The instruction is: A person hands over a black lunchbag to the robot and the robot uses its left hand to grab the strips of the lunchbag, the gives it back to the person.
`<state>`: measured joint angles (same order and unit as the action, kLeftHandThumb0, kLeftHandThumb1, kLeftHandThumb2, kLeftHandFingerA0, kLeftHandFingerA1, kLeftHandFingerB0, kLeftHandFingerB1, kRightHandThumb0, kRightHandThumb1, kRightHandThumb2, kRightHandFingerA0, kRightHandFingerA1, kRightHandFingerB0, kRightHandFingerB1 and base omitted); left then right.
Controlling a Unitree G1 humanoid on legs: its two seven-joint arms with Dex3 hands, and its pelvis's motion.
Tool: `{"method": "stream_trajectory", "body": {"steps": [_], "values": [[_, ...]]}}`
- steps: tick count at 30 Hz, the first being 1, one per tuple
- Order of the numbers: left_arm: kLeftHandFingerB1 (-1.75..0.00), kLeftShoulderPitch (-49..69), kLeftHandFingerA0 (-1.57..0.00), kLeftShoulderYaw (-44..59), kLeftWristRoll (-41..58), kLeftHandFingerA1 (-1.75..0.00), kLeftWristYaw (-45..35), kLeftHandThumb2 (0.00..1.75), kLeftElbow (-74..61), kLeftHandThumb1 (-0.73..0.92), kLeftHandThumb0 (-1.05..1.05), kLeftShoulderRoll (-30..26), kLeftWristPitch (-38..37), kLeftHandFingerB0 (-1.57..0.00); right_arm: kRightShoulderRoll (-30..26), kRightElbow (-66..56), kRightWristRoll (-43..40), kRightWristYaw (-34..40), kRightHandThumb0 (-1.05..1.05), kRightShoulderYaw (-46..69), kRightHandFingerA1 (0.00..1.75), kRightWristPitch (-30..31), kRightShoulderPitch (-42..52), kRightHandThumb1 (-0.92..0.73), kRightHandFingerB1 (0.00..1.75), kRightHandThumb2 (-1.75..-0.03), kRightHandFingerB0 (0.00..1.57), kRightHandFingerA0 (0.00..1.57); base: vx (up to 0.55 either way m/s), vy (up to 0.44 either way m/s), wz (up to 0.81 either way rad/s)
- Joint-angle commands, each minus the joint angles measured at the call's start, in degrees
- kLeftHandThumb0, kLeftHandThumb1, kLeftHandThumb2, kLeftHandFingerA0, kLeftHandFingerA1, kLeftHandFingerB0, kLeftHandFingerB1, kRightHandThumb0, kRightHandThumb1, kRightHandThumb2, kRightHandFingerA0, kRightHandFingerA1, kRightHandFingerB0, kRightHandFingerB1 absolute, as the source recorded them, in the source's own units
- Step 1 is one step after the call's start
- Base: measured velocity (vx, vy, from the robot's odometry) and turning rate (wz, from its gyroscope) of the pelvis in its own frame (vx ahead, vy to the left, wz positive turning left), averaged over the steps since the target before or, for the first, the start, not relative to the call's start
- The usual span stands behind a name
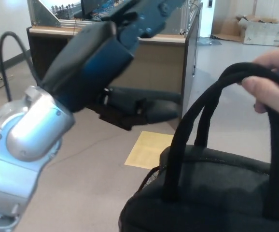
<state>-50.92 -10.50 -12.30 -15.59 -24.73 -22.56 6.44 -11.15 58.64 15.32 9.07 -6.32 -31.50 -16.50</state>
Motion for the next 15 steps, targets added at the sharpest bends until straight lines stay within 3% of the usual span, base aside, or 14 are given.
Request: {"method": "stream_trajectory", "body": {"steps": [1, 13, 15], "values": [[0.0, -2.0, 0.0, -1.3, -0.9, 0.0, -3.6, 0.88, -5.9, 0.51, -0.86, 1.9, 10.6, 0.0, -0.6, 0.3, -0.2, 0.3, -0.56, 0.3, 0.41, -1.0, 0.5, -0.67, 0.37, -0.59, 0.42, 0.47, 0.0, 0.0, 0.0], [0.0, -4.2, 0.0, -1.5, -2.1, -0.01, -5.5, 0.86, -11.6, 0.5, -0.84, 3.0, 18.4, 0.0, -1.0, 0.3, 0.4, 0.4, -0.56, 0.0, 0.41, -1.1, 0.6, -0.67, 0.38, -0.59, 0.43, 0.47, 0.0, 0.0, 0.0], [0.0, -2.8, 0.0, -2.9, -2.6, 0.0, -5.0, 0.87, -10.9, 0.52, -0.86, 3.7, 16.7, 0.0, -0.5, 0.6, 0.2, 0.4, -0.56, 0.1, 0.41, -1.0, 0.2, -0.66, 0.38, -0.6, 0.43, 0.48, 0.0, 0.0, 0.0]]}}
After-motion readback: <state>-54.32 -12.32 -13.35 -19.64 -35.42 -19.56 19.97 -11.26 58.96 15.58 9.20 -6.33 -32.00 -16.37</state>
